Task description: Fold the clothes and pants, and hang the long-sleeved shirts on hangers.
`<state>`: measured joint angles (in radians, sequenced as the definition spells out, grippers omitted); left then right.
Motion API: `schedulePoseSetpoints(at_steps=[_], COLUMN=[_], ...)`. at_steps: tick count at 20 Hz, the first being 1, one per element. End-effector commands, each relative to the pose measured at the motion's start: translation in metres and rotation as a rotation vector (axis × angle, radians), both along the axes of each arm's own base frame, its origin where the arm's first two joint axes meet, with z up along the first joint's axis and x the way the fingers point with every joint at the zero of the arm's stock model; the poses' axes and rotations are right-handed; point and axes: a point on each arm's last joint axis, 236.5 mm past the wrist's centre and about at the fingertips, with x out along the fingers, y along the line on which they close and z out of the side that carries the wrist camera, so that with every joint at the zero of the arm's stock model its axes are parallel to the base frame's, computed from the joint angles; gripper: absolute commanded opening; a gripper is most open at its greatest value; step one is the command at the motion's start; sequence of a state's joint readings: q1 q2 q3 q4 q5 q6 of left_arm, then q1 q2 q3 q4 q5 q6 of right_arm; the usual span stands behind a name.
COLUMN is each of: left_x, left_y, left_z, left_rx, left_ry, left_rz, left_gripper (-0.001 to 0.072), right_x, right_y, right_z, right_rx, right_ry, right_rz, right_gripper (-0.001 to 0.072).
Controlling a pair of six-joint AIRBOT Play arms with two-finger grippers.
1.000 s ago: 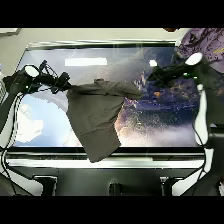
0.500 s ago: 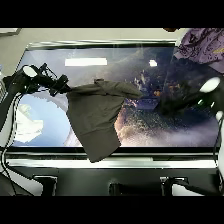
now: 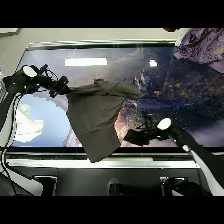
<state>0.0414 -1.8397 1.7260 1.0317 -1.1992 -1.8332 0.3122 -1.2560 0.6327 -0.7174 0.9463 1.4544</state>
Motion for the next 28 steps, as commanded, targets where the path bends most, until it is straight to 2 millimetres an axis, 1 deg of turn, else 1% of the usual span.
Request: schedulePoseSetpoints(at_steps=[1,3,7,8,9,10,11,12,13,14,15,16,17,18,19,20,21,22,23,24,26,27,28], left_x=[-0.001,-0.002,-0.002,-0.002,-0.002,-0.002,-0.003,-0.003,-0.002,0.000,0.003,0.006,0.010,0.011,0.009,0.005,-0.004,-0.017,-0.036,-0.058,-0.104,-0.131,-0.158], left_y=[0.000,0.000,0.000,0.000,0.000,0.000,0.000,0.000,-0.001,-0.001,0.001,0.004,0.008,0.013,0.016,0.020,0.024,0.026,0.026,0.026,0.025,0.026,0.027], left_z=[0.000,0.000,-0.001,0.000,0.000,0.000,0.000,0.004,0.015,0.032,0.051,0.077,0.110,0.147,0.191,0.234,0.282,0.325,0.368,0.408,0.470,0.497,0.521], left_rx=[0.000,0.000,0.000,0.000,0.000,-0.001,-0.001,-0.002,-0.009,-0.006,0.007,0.022,0.038,0.053,0.071,0.093,0.118,0.135,0.148,0.158,0.177,0.196,0.219], left_ry=[0.006,0.008,0.008,0.007,0.008,0.009,0.012,-0.001,-0.036,-0.083,-0.137,-0.205,-0.288,-0.371,-0.470,-0.573,-0.686,-0.783,-0.884,-0.982,-1.144,-1.219,-1.286], left_rz=[-0.003,-0.004,-0.004,-0.005,-0.005,-0.005,-0.008,-0.016,-0.036,-0.057,-0.074,-0.089,-0.095,-0.093,-0.093,-0.092,-0.089,-0.076,-0.059,-0.038,-0.006,0.011,0.027], left_gripper=[0.0018,0.0017,0.0018,0.0017,0.0018,0.0017,0.0017,0.0017,0.0017,0.0017,0.0017,0.0017,0.0017,0.0017,0.0017,0.0017,0.0017,0.0017,0.0017,0.0017,0.0017,0.0017,0.0017], right_x=[-0.004,-0.005,-0.010,-0.008,-0.006,-0.004,0.002,0.014,0.031,0.051,0.073,0.099,0.125,0.150,0.167,0.176,0.175,0.166,0.151,0.131,0.088,0.068,0.049], right_y=[0.037,0.050,0.053,0.052,0.053,0.056,0.059,0.062,0.065,0.063,0.055,0.043,0.026,0.006,-0.014,-0.036,-0.059,-0.079,-0.094,-0.107,-0.122,-0.127,-0.134], right_z=[-0.014,-0.015,-0.026,-0.026,-0.025,-0.020,-0.012,0.002,0.024,0.052,0.081,0.117,0.164,0.220,0.279,0.340,0.402,0.456,0.500,0.541,0.600,0.620,0.635], right_rx=[0.020,0.054,0.038,0.037,0.040,0.049,0.064,0.079,0.103,0.117,0.117,0.115,0.112,0.120,0.135,0.144,0.144,0.134,0.121,0.104,0.066,0.048,0.013], right_ry=[-0.020,-0.022,-0.003,-0.008,-0.020,-0.040,-0.064,-0.107,-0.172,-0.255,-0.331,-0.413,-0.522,-0.643,-0.770,-0.907,-1.041,-1.162,-1.263,-1.364,-1.530,-1.593,-1.644], right_rz=[-0.036,-0.040,-0.028,-0.033,-0.026,-0.007,0.005,0.004,0.008,0.035,0.045,0.032,0.009,-0.044,-0.099,-0.151,-0.202,-0.242,-0.268,-0.289,-0.322,-0.341,-0.369], right_gripper=[0.0473,0.0473,0.0467,0.0382,0.0233,0.0060,0.0033,0.0032,0.0031,0.0031,0.0031,0.0031,0.0031,0.0031,0.0031,0.0031,0.0031,0.0031,0.0031,0.0032,0.0032,0.0032,0.0032])
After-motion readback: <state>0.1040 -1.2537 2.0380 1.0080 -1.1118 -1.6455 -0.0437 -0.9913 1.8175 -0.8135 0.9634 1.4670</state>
